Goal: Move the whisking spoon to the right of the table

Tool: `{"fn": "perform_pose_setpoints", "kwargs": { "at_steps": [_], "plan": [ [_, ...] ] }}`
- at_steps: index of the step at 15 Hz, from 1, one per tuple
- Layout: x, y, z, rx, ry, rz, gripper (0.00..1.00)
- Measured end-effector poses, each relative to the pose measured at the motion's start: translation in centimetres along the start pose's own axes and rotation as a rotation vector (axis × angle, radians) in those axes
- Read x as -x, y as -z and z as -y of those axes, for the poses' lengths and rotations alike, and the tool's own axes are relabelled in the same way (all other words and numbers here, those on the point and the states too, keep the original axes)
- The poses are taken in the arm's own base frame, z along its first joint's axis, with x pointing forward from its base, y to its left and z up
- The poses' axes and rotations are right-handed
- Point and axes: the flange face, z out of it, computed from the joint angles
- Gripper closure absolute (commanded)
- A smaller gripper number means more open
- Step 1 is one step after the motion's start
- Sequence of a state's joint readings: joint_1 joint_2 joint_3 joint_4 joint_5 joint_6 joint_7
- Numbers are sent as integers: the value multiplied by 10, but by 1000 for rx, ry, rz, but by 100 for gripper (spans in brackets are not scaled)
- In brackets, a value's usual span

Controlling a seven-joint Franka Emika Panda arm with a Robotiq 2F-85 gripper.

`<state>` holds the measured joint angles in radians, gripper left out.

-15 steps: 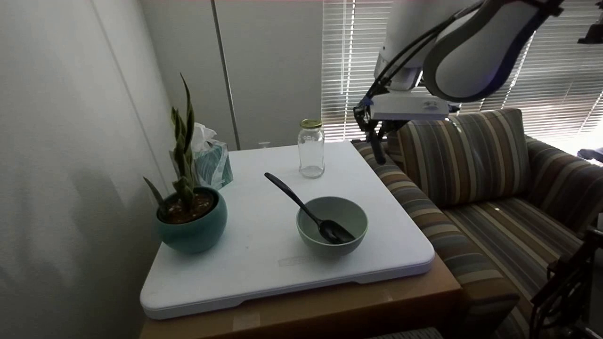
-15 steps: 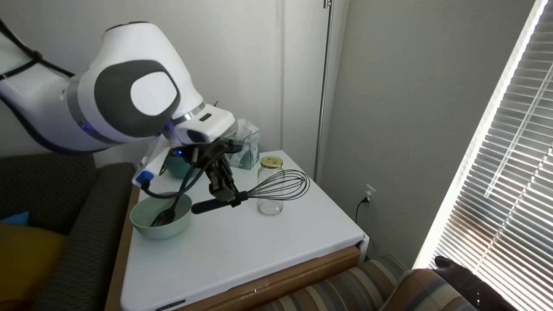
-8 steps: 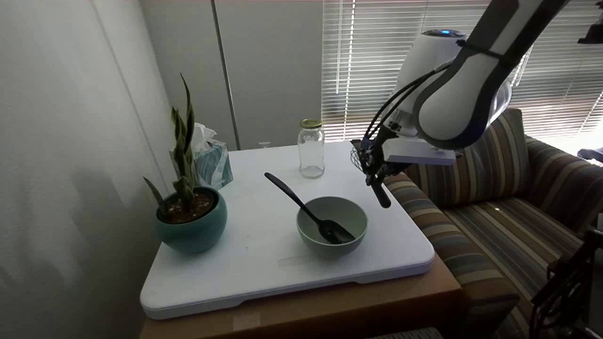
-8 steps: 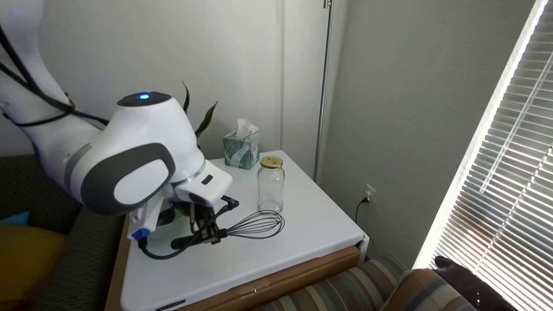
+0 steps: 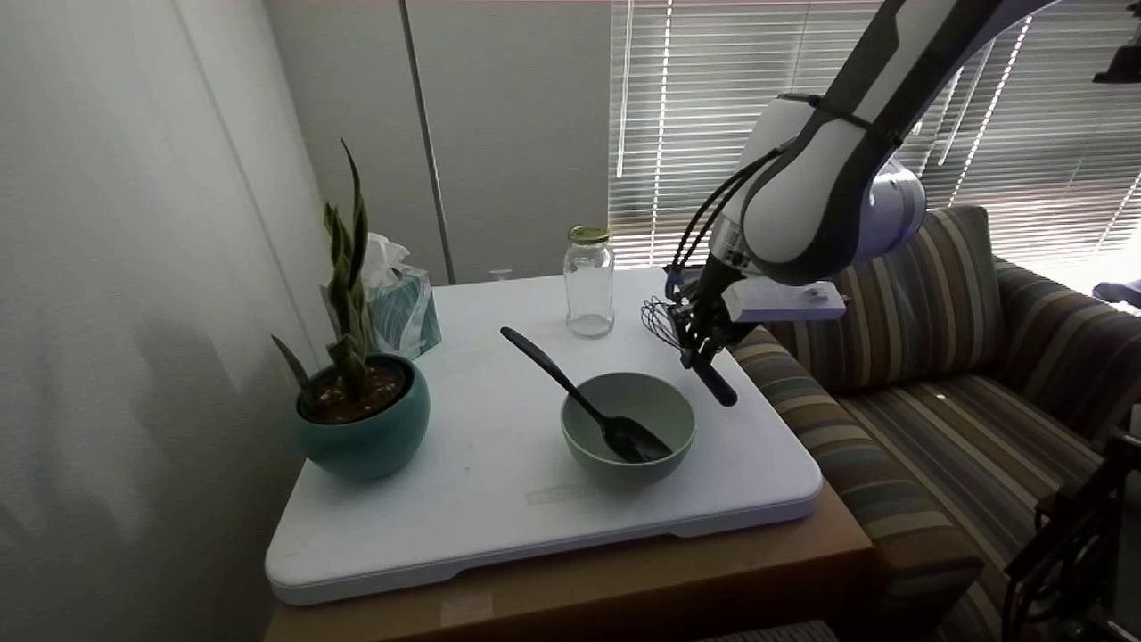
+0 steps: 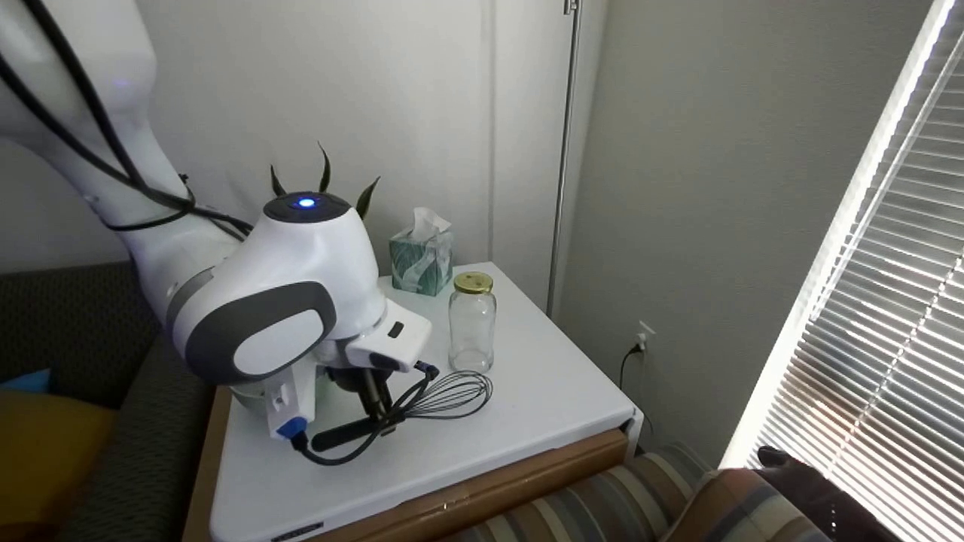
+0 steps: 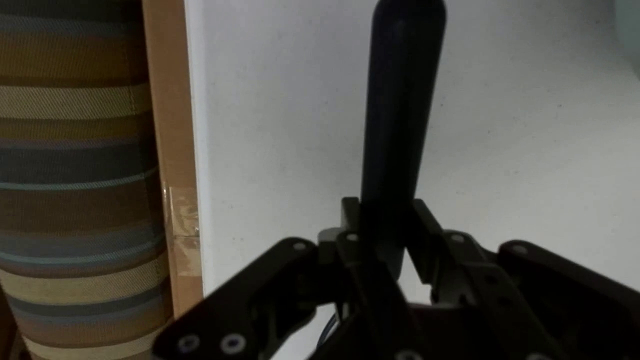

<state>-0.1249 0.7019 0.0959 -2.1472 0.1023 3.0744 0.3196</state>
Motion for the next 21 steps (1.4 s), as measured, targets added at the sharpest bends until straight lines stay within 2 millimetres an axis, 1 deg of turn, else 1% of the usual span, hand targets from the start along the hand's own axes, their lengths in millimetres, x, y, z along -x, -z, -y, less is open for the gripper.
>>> {"fn": "perform_pose_setpoints", "kwargs": {
  "at_steps": [5, 6, 7, 9, 11, 14, 17, 18, 19, 21],
  "plan": [
    [-6, -2, 5, -6, 41, -6, 7],
    [-7, 0, 8, -8, 46, -12, 2],
    [-8, 2, 10, -11, 50, -19, 0],
    [-14, 16, 19, -18, 62, -46, 0],
    [-21, 43, 31, -19, 77, -83, 0],
    [-21, 100, 55, 6, 87, -133, 0],
    [-15, 163, 86, 40, 110, -178, 0],
    [-13, 177, 94, 31, 108, -188, 0],
    [-12, 179, 97, 24, 111, -188, 0],
    [-12, 170, 91, 35, 105, -178, 0]
  ]
}}
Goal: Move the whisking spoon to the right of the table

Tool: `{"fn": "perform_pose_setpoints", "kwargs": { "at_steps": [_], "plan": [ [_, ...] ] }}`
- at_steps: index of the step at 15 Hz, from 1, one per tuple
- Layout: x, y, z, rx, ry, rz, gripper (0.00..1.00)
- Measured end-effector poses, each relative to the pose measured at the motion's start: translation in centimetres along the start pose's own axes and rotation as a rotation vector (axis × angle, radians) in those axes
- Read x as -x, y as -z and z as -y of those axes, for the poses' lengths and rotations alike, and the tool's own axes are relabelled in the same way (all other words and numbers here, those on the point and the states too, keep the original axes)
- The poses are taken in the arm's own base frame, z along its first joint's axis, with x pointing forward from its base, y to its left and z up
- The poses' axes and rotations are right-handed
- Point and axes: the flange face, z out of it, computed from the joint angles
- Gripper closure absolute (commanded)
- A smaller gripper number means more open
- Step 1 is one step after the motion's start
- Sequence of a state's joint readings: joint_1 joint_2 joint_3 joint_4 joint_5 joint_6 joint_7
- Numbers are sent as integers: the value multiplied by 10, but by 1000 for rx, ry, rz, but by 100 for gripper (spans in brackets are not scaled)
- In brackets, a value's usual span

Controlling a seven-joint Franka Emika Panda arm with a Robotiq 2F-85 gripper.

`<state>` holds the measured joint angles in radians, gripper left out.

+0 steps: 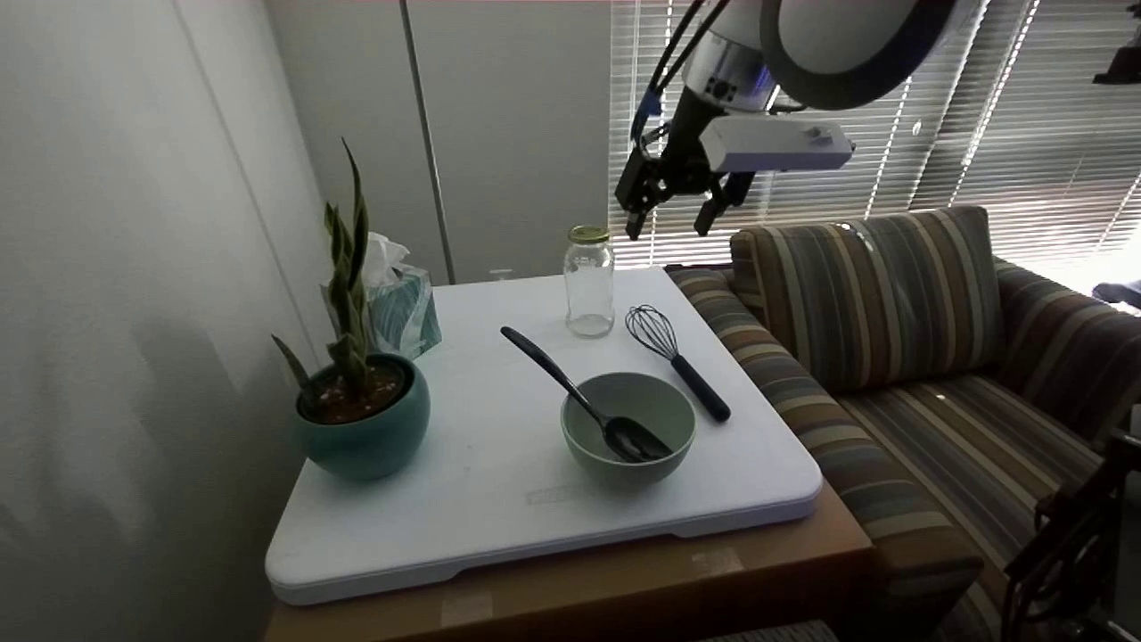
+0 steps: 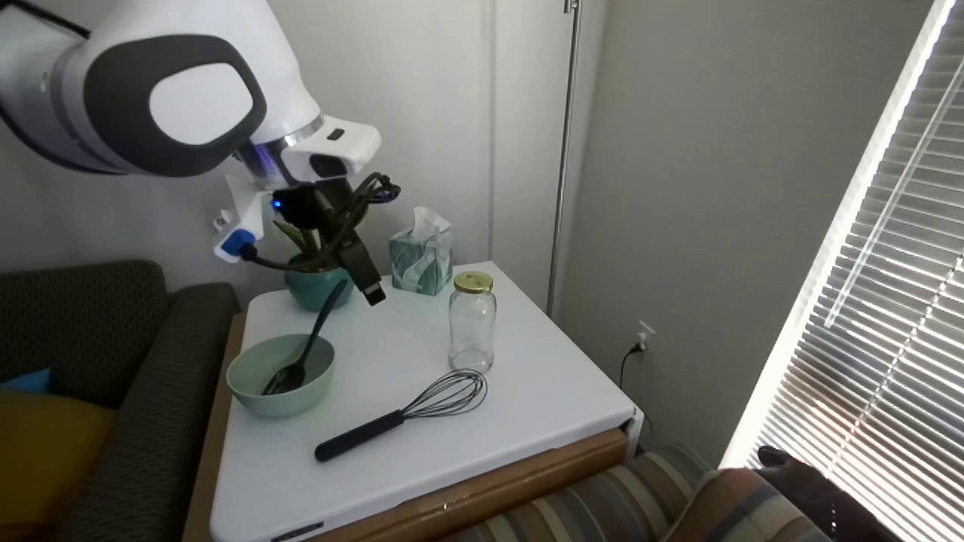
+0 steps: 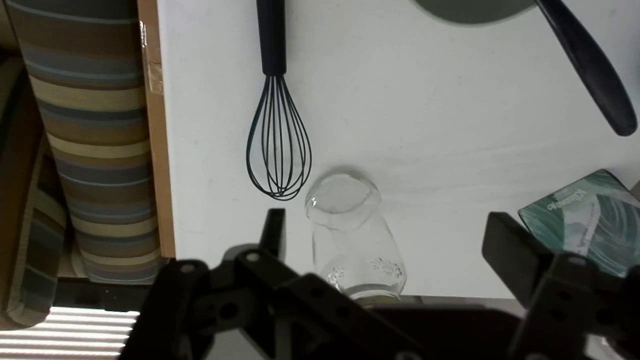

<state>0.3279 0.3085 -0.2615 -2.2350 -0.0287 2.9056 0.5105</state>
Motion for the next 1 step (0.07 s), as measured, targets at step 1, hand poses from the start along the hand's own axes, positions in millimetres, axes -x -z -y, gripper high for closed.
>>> {"fn": "perform_pose_setpoints", "kwargs": {
  "at_steps": [1],
  "plan": [
    [1, -4, -3, 6, -2, 5, 0]
  ]
}}
